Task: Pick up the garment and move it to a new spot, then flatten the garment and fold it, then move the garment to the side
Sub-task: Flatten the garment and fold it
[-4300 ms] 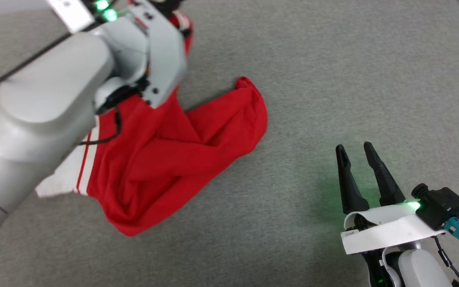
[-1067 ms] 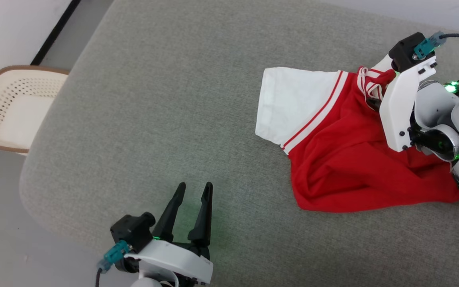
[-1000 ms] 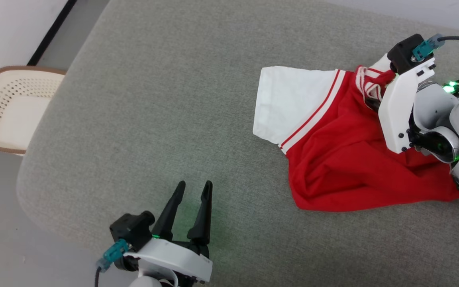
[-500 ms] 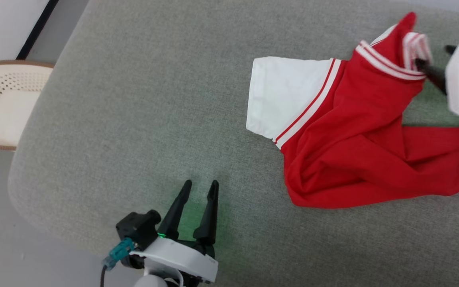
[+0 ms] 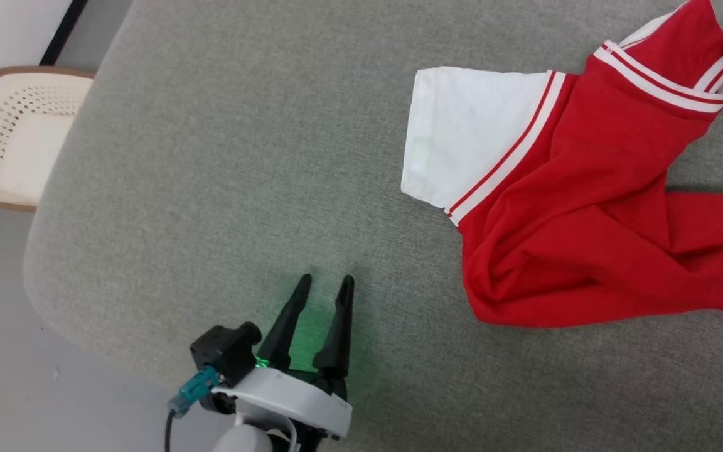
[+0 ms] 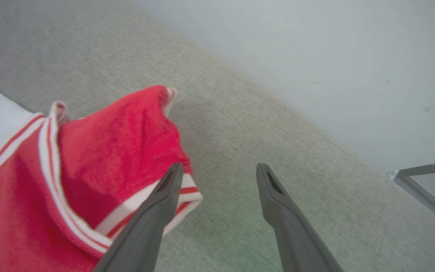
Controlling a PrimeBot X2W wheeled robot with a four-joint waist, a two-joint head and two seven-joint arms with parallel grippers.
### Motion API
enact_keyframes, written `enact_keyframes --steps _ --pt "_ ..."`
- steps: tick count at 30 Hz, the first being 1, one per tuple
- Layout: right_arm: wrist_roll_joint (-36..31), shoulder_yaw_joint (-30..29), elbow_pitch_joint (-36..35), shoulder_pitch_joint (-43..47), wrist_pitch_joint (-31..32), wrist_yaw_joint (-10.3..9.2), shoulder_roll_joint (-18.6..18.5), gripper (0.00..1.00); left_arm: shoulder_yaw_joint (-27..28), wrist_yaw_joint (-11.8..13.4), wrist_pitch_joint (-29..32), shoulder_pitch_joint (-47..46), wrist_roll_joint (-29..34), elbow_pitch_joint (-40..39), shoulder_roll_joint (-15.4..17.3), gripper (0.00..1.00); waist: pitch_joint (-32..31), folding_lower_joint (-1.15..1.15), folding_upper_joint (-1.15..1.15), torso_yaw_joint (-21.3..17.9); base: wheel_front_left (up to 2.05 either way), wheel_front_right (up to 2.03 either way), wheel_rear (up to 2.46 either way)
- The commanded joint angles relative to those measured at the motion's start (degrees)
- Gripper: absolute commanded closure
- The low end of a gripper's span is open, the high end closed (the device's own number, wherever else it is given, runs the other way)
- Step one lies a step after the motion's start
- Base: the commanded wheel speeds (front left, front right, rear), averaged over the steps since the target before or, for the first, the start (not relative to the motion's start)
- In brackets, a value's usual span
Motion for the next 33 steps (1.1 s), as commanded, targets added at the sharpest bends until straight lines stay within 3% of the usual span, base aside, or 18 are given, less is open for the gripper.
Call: enact_keyframes --steps 1,6,25,33 --pt "0.3 -1.1 0.4 -1.2 0.0 -0.06 -1.4 0.0 -0.4 -0.1 0.0 -0.4 0.2 0.5 -0.2 0.0 0.4 0.0 0.0 -0.3 0.0 0.0 0.0" --pt "0.0 -1.0 0.8 0.0 0.1 -0.06 -2.4 0.0 -1.0 -0.2 0.0 -1.4 -0.5 0.3 -0.2 0.0 1.2 0.0 0.0 -0.8 0.0 0.0 0.0" --pt "2.5 4.7 -3.1 1.0 -3.5 -0.05 3.3 0.0 -3.5 0.5 0.0 -2.2 -1.8 1.1 -0.2 0.0 1.8 0.0 0.0 0.4 0.0 0.0 0.0" --pt "1.1 6.7 -0.5 -0.5 -3.5 -0.06 4.6 0.0 -4.8 0.7 0.0 -2.3 -2.6 1.3 -0.2 0.0 2.2 0.0 0.0 1.5 0.0 0.0 0.0"
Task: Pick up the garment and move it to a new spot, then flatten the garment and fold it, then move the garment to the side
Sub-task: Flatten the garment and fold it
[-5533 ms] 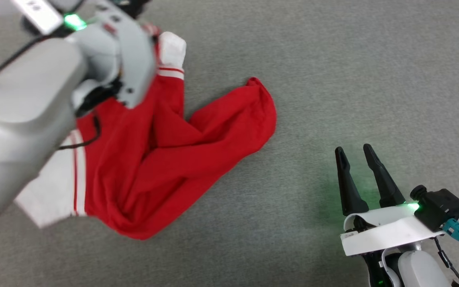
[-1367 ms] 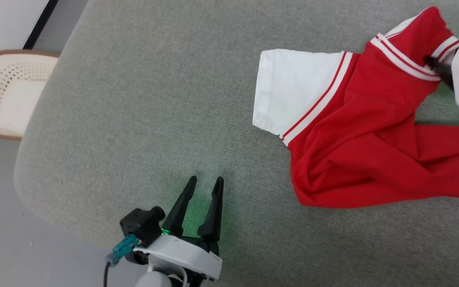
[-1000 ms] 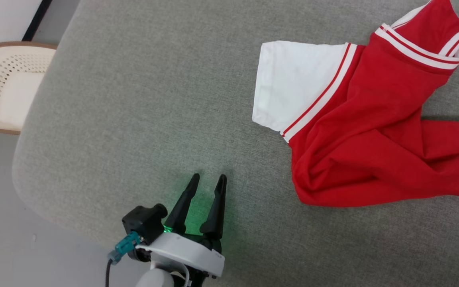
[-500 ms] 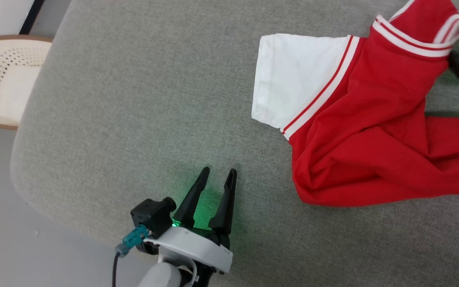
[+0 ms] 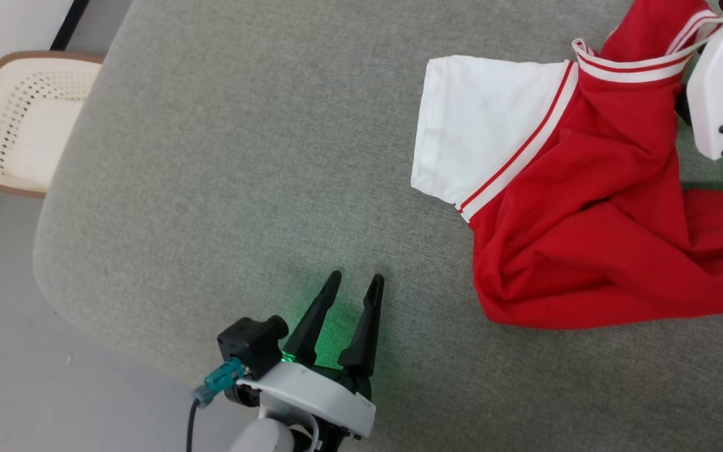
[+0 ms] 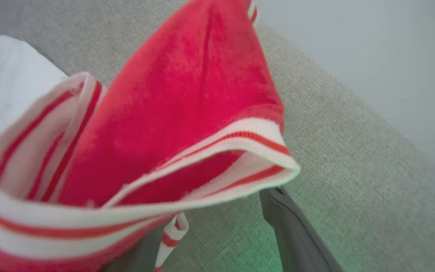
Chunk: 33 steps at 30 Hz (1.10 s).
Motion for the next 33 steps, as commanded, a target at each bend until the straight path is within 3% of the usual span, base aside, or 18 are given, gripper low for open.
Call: enact_keyframes --steps 1,14,28,30,31,32,33 --pt "0.2 0.7 0.1 -0.4 -0.4 -0.04 0.8 0.0 -0.2 0.3 0.0 0.0 -0.2 0.1 0.0 0.0 0.3 0.0 0.0 0.3 0.0 0.0 0.0" --pt "3.1 4.6 0.7 -2.3 -3.8 -0.04 2.7 0.0 -2.3 0.7 0.0 -1.1 -1.2 1.8 0.0 0.0 0.0 0.0 0.0 1.5 0.0 0.0 0.0" --pt "7.3 9.9 -3.0 -3.6 -2.3 -0.05 3.4 0.0 -2.7 0.7 0.0 -1.5 -1.3 2.3 0.0 0.0 0.0 0.0 0.0 1.4 0.0 0.0 0.0" --pt "7.7 10.2 -2.7 -3.8 -2.7 -0.04 3.3 0.62 -2.7 0.6 0.0 -1.6 -1.4 2.3 0.0 0.0 0.1 0.0 0.0 1.3 0.0 0.0 0.0" --pt "7.5 10.5 -2.7 -4.0 -3.1 -0.05 3.1 0.75 -2.6 0.6 0.0 -1.6 -1.5 2.3 0.0 0.0 0.1 0.0 0.0 1.3 0.0 0.0 0.0" --pt "7.6 10.6 -2.6 -4.2 -3.6 -0.05 3.0 1.0 -2.7 0.6 0.0 -1.6 -1.5 2.4 0.0 0.0 0.1 0.0 0.0 1.3 0.0 0.0 0.0" --pt "7.9 10.6 -2.5 -4.5 -4.0 -0.05 3.0 1.0 -2.6 0.5 0.0 -1.7 -1.4 2.5 0.0 0.0 0.1 0.0 0.0 1.2 0.0 0.0 0.0"
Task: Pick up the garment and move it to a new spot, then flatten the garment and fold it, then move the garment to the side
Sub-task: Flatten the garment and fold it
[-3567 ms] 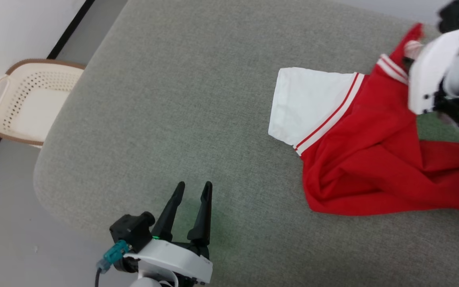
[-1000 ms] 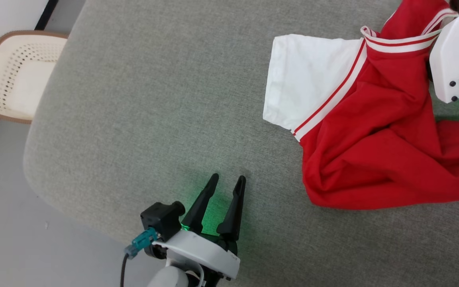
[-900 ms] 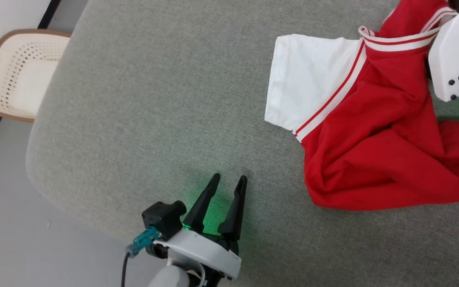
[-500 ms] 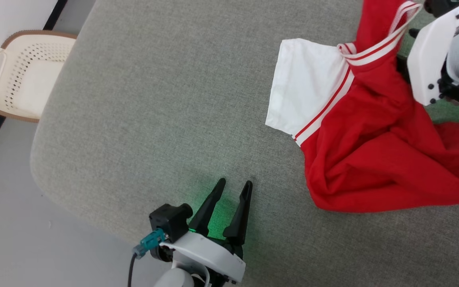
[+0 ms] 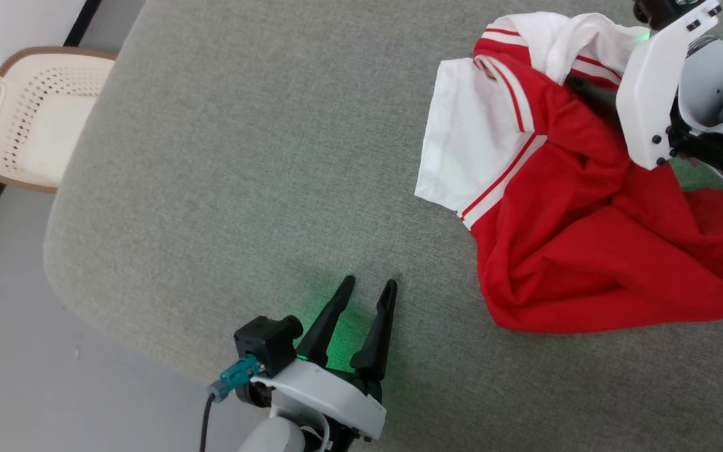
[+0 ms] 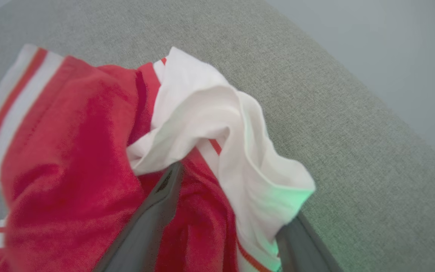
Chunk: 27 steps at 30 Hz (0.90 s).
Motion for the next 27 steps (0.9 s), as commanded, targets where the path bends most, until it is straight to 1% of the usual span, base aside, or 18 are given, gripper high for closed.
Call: enact_keyframes --steps 1,5,10,16,21,25,27 --pt "0.3 0.2 0.3 -0.9 -0.8 -0.06 -0.2 1.0 0.2 0.0 0.0 -0.4 -0.2 0.3 0.0 0.0 0.0 0.0 0.0 -0.2 0.0 0.0 0.0" --pt "0.8 -0.4 1.3 -1.4 -3.0 -0.06 -0.1 1.0 0.8 0.1 0.0 -0.5 0.5 0.7 0.0 0.0 -0.6 0.0 0.0 -1.5 0.0 0.0 0.0" --pt "0.5 -3.0 3.0 -0.7 -7.2 -0.06 -0.9 1.0 2.4 0.0 0.0 -0.5 2.2 1.1 0.0 0.0 -2.3 0.0 0.0 -4.6 0.0 0.0 0.0" --pt "1.2 -8.8 2.0 5.0 -12.5 -0.06 -4.9 1.0 4.8 -0.1 0.0 -0.6 4.3 0.9 0.9 0.0 -4.8 0.0 0.0 -9.4 0.0 0.0 0.0" --pt "3.3 -16.8 -0.2 14.0 -15.9 -0.06 -9.2 1.0 6.3 0.4 0.0 0.6 5.1 -0.3 1.9 0.0 -6.7 0.0 0.0 -12.8 0.0 0.0 0.0" --pt "4.8 -24.9 -0.4 23.4 -18.8 -0.06 -10.7 1.0 6.6 0.9 0.2 1.3 5.3 -1.2 2.6 0.0 -7.6 0.0 0.0 -14.5 0.0 0.0 0.0" --pt "6.5 -30.4 0.5 28.3 -20.7 -0.06 -10.2 1.0 6.7 1.0 0.2 1.7 5.1 -1.7 3.0 0.0 -7.9 0.0 0.0 -15.1 0.0 0.0 0.0"
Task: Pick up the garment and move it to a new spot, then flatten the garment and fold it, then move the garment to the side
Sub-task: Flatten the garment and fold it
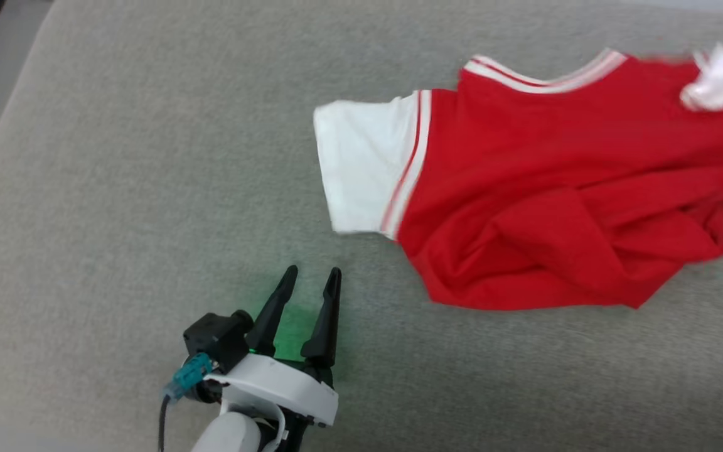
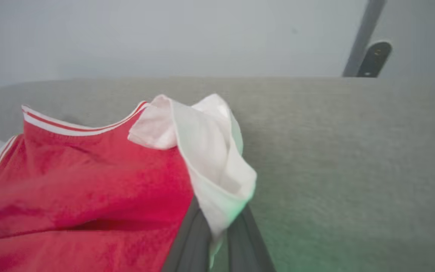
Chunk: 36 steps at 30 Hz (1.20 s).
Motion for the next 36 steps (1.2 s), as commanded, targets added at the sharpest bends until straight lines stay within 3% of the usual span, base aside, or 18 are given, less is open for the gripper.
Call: enact_keyframes --steps 1,5,8,9,10,11,12,13,14,20,30,36 --pt "2.3 -5.5 0.8 5.0 -1.8 -0.06 1.2 1.0 0.3 0.4 0.1 0.8 0.1 -0.5 0.6 0.0 -2.0 0.0 0.0 -2.3 0.0 0.0 0.0" --pt "4.2 -15.3 2.5 13.1 -5.1 -0.06 3.7 1.0 0.5 1.0 0.6 1.6 -0.1 -1.7 1.2 0.0 -2.5 0.0 0.0 -3.2 0.0 0.0 0.0" --pt "2.4 -18.9 2.9 16.3 -5.6 -0.05 6.3 1.0 0.4 1.2 1.0 2.1 0.1 -2.3 1.7 0.0 -2.9 0.0 0.0 -3.8 0.0 0.0 0.0" --pt "1.6 -20.4 3.0 16.9 -5.9 -0.05 7.1 0.94 0.3 1.3 1.1 2.1 0.1 -2.5 1.9 0.0 -3.1 0.0 0.0 -3.9 0.0 0.0 0.0" --pt "0.6 -22.0 3.1 17.4 -6.3 -0.05 7.6 0.82 0.3 1.3 1.4 2.1 0.2 -2.7 2.0 0.0 -3.3 0.0 0.0 -4.0 0.0 0.0 0.0" --pt "0.6 -22.0 3.1 17.4 -6.3 -0.05 7.6 0.82 0.3 1.3 1.4 2.1 0.2 -2.7 2.0 0.0 -3.3 0.0 0.0 -4.0 0.0 0.0 0.0" --pt "-0.6 -23.3 3.0 17.8 -6.5 -0.05 8.0 0.59 0.3 1.5 1.5 2.0 0.2 -2.9 2.1 0.0 -3.5 0.0 0.0 -4.1 0.0 0.0 0.0" --pt "-1.5 -24.4 2.8 18.0 -6.5 -0.06 8.8 0.15 0.3 1.6 1.7 2.1 0.2 -3.2 2.3 0.0 -3.7 0.0 0.0 -4.3 0.0 0.0 0.0" --pt "-2.6 -25.5 2.4 18.3 -6.2 -0.06 9.6 0.0 0.4 1.7 1.8 2.2 0.1 -3.3 2.5 0.0 -4.0 0.0 0.0 -4.4 0.0 0.0 0.0" --pt "-13.0 -31.3 -2.5 20.5 -2.6 -0.06 10.1 0.0 0.6 2.3 2.5 3.5 -0.3 -4.5 3.3 0.0 -5.8 0.0 0.0 -6.0 0.0 0.0 0.0" --pt "-29.4 -38.0 -23.3 24.0 16.5 -0.05 11.3 0.0 -0.3 2.5 3.5 3.9 -0.3 -6.2 3.8 0.0 -5.7 0.0 0.0 -6.7 0.0 0.0 0.0" --pt "-32.4 -34.0 -26.1 20.5 26.3 -0.06 11.4 0.0 -1.0 2.1 3.7 2.6 -0.1 -6.5 3.8 0.0 -3.5 0.0 0.0 -6.2 0.0 0.0 0.0"
